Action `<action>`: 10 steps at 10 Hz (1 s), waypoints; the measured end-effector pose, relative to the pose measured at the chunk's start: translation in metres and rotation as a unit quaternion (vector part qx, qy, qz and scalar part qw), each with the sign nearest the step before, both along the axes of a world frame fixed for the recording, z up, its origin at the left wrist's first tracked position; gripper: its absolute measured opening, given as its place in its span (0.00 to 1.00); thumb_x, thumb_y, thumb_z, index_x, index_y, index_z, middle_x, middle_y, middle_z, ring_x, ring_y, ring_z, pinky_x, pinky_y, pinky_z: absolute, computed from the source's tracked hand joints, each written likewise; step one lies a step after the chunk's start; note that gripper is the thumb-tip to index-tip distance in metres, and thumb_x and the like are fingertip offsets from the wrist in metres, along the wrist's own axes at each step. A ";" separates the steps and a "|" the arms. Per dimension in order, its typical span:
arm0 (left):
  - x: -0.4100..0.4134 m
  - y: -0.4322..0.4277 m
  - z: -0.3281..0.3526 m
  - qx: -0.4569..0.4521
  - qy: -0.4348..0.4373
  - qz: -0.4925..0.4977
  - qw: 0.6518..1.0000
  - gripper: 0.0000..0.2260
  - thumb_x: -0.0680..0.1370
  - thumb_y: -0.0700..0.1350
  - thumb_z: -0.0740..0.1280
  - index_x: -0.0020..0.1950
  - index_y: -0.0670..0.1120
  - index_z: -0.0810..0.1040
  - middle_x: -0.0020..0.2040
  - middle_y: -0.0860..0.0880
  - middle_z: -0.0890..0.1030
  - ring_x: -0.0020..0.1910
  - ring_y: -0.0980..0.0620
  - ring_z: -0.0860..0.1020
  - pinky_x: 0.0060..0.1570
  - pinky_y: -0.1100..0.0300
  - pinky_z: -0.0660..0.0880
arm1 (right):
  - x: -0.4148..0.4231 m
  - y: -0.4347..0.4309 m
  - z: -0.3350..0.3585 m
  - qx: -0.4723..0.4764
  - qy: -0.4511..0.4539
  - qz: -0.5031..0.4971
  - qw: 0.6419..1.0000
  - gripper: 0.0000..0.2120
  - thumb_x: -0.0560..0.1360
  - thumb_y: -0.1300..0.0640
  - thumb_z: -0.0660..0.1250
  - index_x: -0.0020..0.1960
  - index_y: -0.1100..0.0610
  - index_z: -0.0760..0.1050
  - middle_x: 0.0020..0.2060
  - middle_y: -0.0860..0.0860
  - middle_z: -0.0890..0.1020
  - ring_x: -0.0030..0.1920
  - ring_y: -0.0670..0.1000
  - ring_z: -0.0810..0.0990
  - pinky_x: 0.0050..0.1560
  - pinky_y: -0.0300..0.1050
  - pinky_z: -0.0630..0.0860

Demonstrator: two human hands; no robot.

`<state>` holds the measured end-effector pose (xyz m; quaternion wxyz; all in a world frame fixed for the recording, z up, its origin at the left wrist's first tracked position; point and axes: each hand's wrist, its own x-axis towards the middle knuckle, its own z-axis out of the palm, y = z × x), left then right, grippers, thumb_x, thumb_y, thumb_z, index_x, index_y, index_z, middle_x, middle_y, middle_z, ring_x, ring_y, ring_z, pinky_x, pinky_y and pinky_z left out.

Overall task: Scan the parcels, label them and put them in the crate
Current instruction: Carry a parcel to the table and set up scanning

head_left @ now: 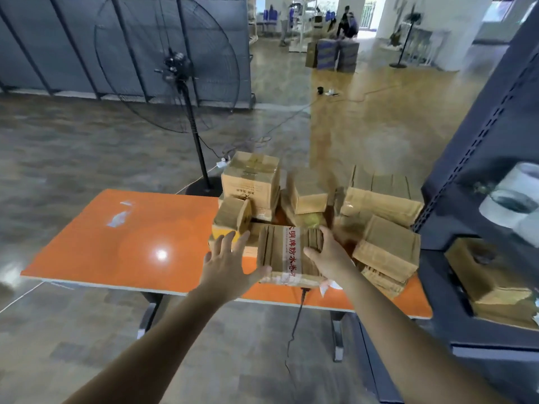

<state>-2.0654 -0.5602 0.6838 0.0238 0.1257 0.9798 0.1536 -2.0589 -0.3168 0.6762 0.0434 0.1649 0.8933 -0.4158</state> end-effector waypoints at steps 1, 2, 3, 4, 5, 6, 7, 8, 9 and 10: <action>-0.020 0.011 -0.013 -0.007 -0.025 -0.029 0.999 0.42 0.70 0.72 0.60 0.78 0.55 0.51 0.76 0.47 0.58 0.75 0.44 0.56 0.67 0.45 0.65 | -0.021 0.007 -0.010 -0.019 -0.036 -0.004 0.999 0.34 0.79 0.49 0.65 0.78 0.47 0.52 0.63 0.52 0.76 0.52 0.53 0.76 0.31 0.36 0.71; -0.036 0.020 -0.024 0.001 -0.077 -0.069 0.995 0.42 0.70 0.71 0.62 0.78 0.58 0.47 0.74 0.47 0.62 0.71 0.44 0.63 0.63 0.47 0.68 | -0.036 0.012 -0.020 -0.012 -0.057 -0.007 0.998 0.35 0.79 0.48 0.66 0.79 0.47 0.51 0.66 0.52 0.75 0.59 0.55 0.77 0.30 0.32 0.68; -0.052 0.026 -0.031 0.042 -0.143 -0.104 0.983 0.43 0.71 0.66 0.66 0.77 0.59 0.45 0.75 0.48 0.62 0.67 0.44 0.71 0.59 0.49 0.72 | -0.048 0.013 -0.027 -0.022 -0.077 -0.026 0.996 0.35 0.78 0.48 0.67 0.78 0.47 0.53 0.67 0.53 0.74 0.60 0.56 0.77 0.28 0.32 0.67; -0.066 0.028 -0.037 0.059 -0.144 -0.152 0.976 0.43 0.72 0.60 0.71 0.78 0.56 0.48 0.75 0.46 0.64 0.65 0.45 0.74 0.57 0.53 0.73 | -0.056 0.011 -0.029 -0.033 -0.083 -0.054 0.995 0.33 0.77 0.47 0.68 0.77 0.48 0.56 0.63 0.52 0.75 0.52 0.51 0.75 0.27 0.32 0.67; -0.080 0.026 -0.044 0.064 -0.132 -0.179 0.973 0.47 0.69 0.54 0.76 0.79 0.54 0.49 0.71 0.43 0.67 0.66 0.44 0.72 0.60 0.52 0.73 | -0.062 0.007 -0.029 -0.036 -0.090 -0.116 0.989 0.27 0.78 0.46 0.66 0.73 0.51 0.61 0.52 0.48 0.74 0.43 0.45 0.74 0.25 0.32 0.68; -0.092 0.022 -0.047 0.070 -0.148 -0.198 0.966 0.52 0.65 0.50 0.80 0.79 0.57 0.48 0.68 0.43 0.65 0.63 0.43 0.74 0.57 0.52 0.76 | -0.067 0.000 -0.023 -0.051 -0.113 -0.161 0.979 0.21 0.77 0.45 0.66 0.66 0.53 0.67 0.45 0.49 0.76 0.41 0.47 0.76 0.30 0.40 0.75; -0.106 0.019 -0.046 0.118 -0.177 -0.200 0.956 0.45 0.70 0.47 0.77 0.78 0.57 0.51 0.70 0.43 0.62 0.63 0.40 0.72 0.57 0.50 0.75 | -0.069 -0.007 -0.017 -0.070 -0.153 -0.173 0.971 0.18 0.78 0.51 0.65 0.64 0.59 0.72 0.52 0.62 0.78 0.52 0.61 0.81 0.45 0.54 0.81; -0.114 0.016 -0.046 0.158 -0.192 -0.213 0.945 0.36 0.75 0.46 0.72 0.78 0.53 0.55 0.74 0.43 0.59 0.68 0.39 0.67 0.64 0.46 0.69 | -0.067 -0.014 -0.016 -0.083 -0.163 -0.176 0.967 0.15 0.77 0.52 0.65 0.55 0.64 0.78 0.41 0.62 0.79 0.42 0.58 0.80 0.41 0.46 0.76; -0.118 0.013 -0.044 0.186 -0.200 -0.233 0.933 0.31 0.77 0.46 0.69 0.77 0.51 0.59 0.74 0.44 0.59 0.71 0.40 0.64 0.67 0.46 0.67 | -0.065 -0.018 -0.016 -0.056 -0.171 -0.185 0.966 0.17 0.77 0.50 0.65 0.53 0.64 0.80 0.33 0.52 0.72 0.33 0.51 0.72 0.34 0.41 0.68; -0.123 0.007 -0.045 0.163 -0.187 -0.275 0.929 0.40 0.68 0.48 0.77 0.75 0.49 0.60 0.71 0.45 0.60 0.66 0.44 0.69 0.62 0.52 0.71 | -0.064 -0.022 -0.014 -0.058 -0.149 -0.186 0.969 0.19 0.78 0.48 0.65 0.55 0.63 0.81 0.37 0.55 0.78 0.37 0.51 0.77 0.35 0.41 0.68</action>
